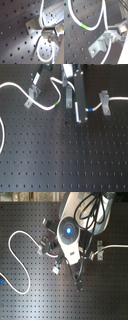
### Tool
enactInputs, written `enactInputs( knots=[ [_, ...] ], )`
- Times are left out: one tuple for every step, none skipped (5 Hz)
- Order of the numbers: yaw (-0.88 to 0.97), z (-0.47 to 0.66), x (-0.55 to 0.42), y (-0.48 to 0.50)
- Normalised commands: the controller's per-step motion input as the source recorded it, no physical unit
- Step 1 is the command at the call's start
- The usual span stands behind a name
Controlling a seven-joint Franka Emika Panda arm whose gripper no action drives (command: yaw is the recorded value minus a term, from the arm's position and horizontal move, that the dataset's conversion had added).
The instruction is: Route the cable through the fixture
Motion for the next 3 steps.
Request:
enactInputs(
  knots=[
    [-0.75,0.0,-0.09,0.243],
    [-0.79,0.0,-0.142,0.231],
    [-0.81,0.04,-0.208,0.212]
  ],
)
